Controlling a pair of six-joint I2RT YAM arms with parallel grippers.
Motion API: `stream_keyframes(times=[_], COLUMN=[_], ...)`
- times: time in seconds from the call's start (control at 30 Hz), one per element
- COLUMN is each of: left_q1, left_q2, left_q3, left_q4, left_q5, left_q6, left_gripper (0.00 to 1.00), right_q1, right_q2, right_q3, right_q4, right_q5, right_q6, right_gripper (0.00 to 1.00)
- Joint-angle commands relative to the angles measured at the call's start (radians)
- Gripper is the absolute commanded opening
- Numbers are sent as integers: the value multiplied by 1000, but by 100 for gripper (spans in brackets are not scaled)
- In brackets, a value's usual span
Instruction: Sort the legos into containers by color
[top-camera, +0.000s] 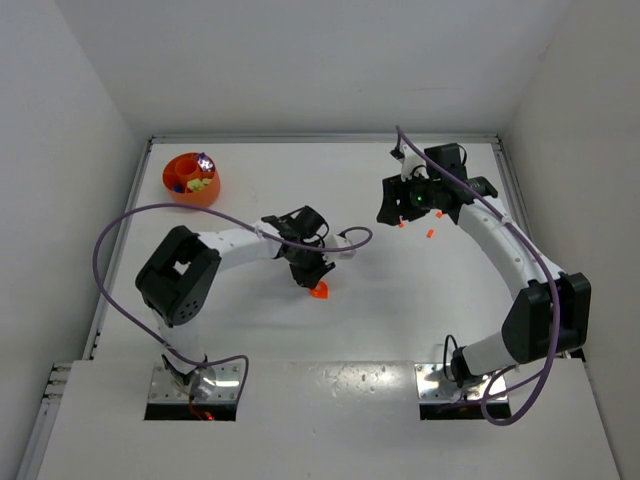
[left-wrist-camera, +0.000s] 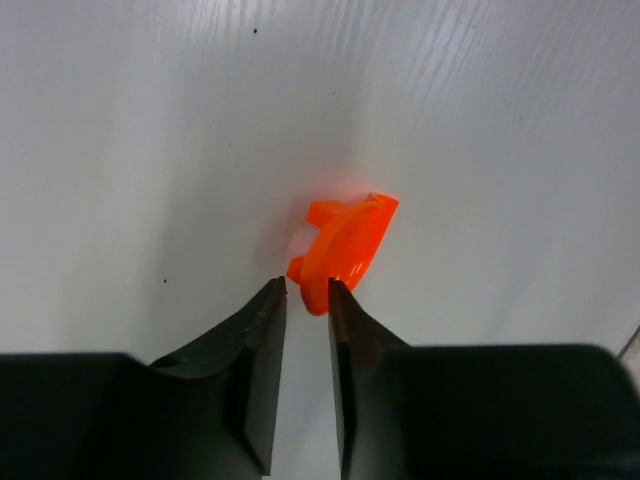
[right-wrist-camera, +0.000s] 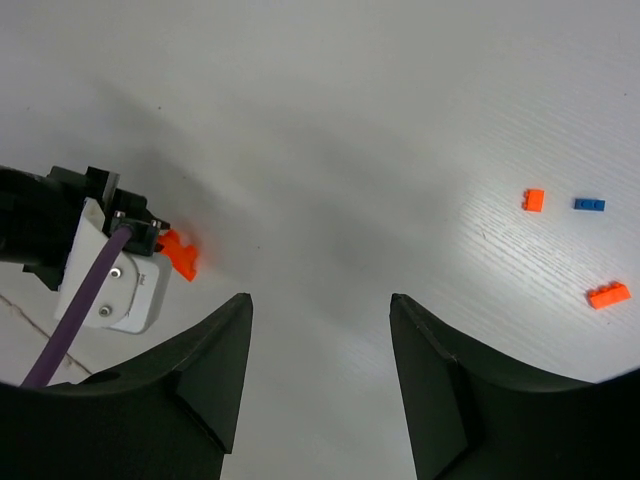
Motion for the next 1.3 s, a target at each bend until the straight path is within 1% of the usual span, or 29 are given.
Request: stream_keyframes(times=[0.0,0.03,0.07,0.13,0.17,0.23,0.33,0.47,0.5,0.57,0.6,0.63,0.67,0.7,0.73,0.77,0.8,0.87,0.9,0.93,1.0,1.03,1.1,1.13,1.17,1.27], left_q1=[17,17,17,26,26,26,35,89,122,165,217,247,274,326,351,377,437,501,533,595,650,697,735,750,773,796], left_q2=[6,6,6,6,6,-5,-31,-106,-152,-210,-242,-308,-337,-367,-391,-410,-434,-434,-425,-410,-369,-317,-260,-231,-171,-89], left_q3=[39,39,39,39,30,30,8,-11,-11,-11,-2,-2,13,37,50,64,94,122,137,175,221,273,327,384,413,510], left_q4=[23,23,23,23,23,23,33,33,24,23,23,33,33,33,33,42,42,54,65,65,74,74,95,96,96,105], left_q5=[55,55,66,78,78,97,107,107,92,30,0,-70,-111,-154,-202,-286,-314,-368,-368,-377,-377,-377,-389,-390,-405,-465], left_q6=[19,19,10,10,10,10,-1,-33,-54,-78,-93,-111,-111,-111,-86,-70,-49,11,27,48,48,48,34,21,11,11], left_gripper=[26,24,19,14,8,1,0,0,0,0,0,0,0,0,0,0,0,0,0,0,0,0,0,0,0,0], right_q1=[-4,-4,-4,-4,-4,-4,-4,-4,-4,-4,-4,-4,-4,-4,-4,-4,-4,-4,-4,-4,-4,-4,-4,-4,-4,-4], right_q2=[1,1,1,1,1,1,1,1,1,1,1,1,1,1,1,1,10,21,21,33,44,44,44,53,53,53], right_q3=[19,19,19,19,19,19,19,19,19,19,19,19,19,19,28,28,40,54,64,65,74,74,83,83,83,83], right_q4=[12,12,12,12,12,12,12,12,12,12,12,12,12,12,12,12,12,12,12,3,3,3,3,3,3,3], right_q5=[-1,-10,-10,-10,-10,-10,-10,-10,-10,-10,-10,-10,-1,-1,-1,-1,-1,-10,-10,-10,-19,-19,-19,-19,-19,-10], right_q6=[-10,-10,-10,-10,-10,-10,-10,-10,-10,-10,-10,-10,-10,-10,-10,-10,-10,-10,-10,-10,-10,-10,-10,-10,-10,-10], right_gripper=[58,57,57,57,57,56,56,54,54,54,54,54,54,54,54,54,54,54,53,53,53,53,52,52,52,52])
